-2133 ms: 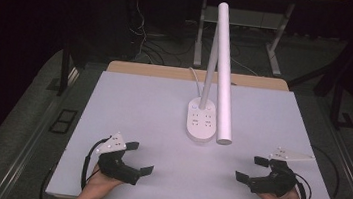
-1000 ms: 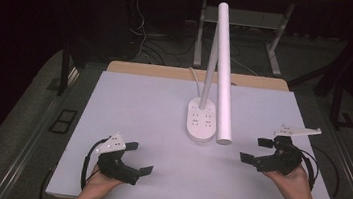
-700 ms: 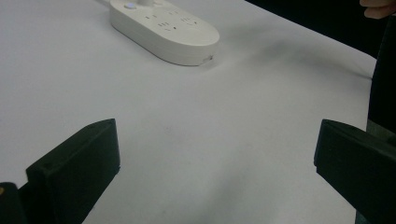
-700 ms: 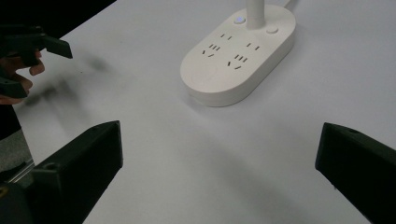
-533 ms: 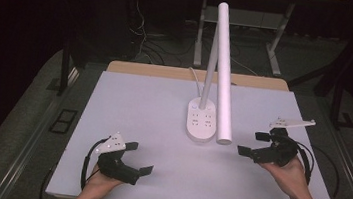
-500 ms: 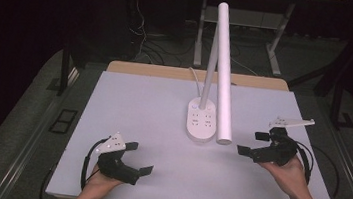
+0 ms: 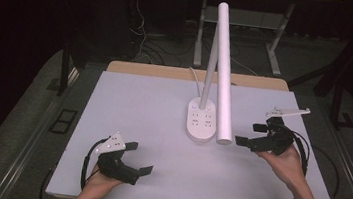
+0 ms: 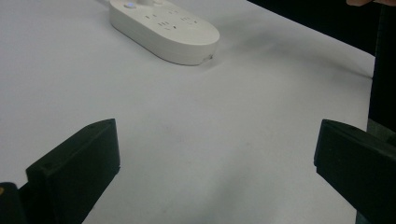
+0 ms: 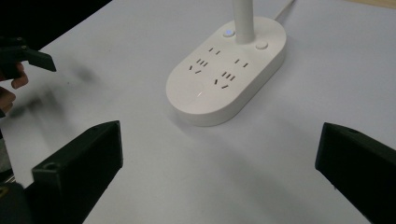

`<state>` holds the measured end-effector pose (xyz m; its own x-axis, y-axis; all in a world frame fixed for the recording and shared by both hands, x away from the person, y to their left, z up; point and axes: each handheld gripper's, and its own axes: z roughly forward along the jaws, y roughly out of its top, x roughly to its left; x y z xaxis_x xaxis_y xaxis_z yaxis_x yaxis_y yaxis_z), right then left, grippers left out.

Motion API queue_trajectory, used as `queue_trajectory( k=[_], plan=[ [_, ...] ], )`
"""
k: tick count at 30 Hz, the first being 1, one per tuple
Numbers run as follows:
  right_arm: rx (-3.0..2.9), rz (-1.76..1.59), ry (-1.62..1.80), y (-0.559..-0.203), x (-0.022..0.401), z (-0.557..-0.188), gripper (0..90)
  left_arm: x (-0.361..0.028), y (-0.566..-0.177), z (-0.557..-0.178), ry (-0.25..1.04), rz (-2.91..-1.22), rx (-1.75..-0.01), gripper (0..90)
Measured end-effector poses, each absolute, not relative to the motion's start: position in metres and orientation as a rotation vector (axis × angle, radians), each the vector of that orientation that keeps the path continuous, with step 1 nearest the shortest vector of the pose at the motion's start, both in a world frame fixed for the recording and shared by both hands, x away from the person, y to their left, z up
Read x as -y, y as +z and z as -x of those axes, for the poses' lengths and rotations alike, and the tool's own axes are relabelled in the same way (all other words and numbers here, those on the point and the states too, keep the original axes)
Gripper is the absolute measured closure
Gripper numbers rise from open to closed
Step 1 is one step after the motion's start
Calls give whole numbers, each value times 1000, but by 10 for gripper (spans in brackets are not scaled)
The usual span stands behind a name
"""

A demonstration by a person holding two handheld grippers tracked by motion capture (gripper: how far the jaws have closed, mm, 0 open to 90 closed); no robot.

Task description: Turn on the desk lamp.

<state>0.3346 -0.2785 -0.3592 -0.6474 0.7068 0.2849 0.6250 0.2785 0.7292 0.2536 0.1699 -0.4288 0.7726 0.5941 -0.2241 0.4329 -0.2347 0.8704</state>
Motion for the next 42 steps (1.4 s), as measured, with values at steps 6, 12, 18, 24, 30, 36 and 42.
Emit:
queue_trajectory(
  k=[6,12,18,24,30,36,42],
  plan=[
    [-2439,-1273,1326,-358,273,-347,4,-170,-429,-254,184,-1872,-786,0],
    [-2440,-1282,1328,-357,267,-357,4,-170,-429,-254,183,-1872,-786,0],
    [-2443,-1279,1347,-354,258,-370,4,-170,-429,-254,182,-1871,-784,0],
    [-2453,-1271,1338,-352,250,-381,4,-170,-429,-254,183,-1872,-783,0],
    [-2449,-1281,1335,-353,243,-390,4,-170,-429,-254,182,-1872,-781,0],
    [-2450,-1283,1342,-355,235,-403,4,-170,-429,-254,181,-1873,-780,0],
    [-2437,-1302,1352,-356,231,-412,4,-170,-429,-254,181,-1876,-778,0]
  ],
)
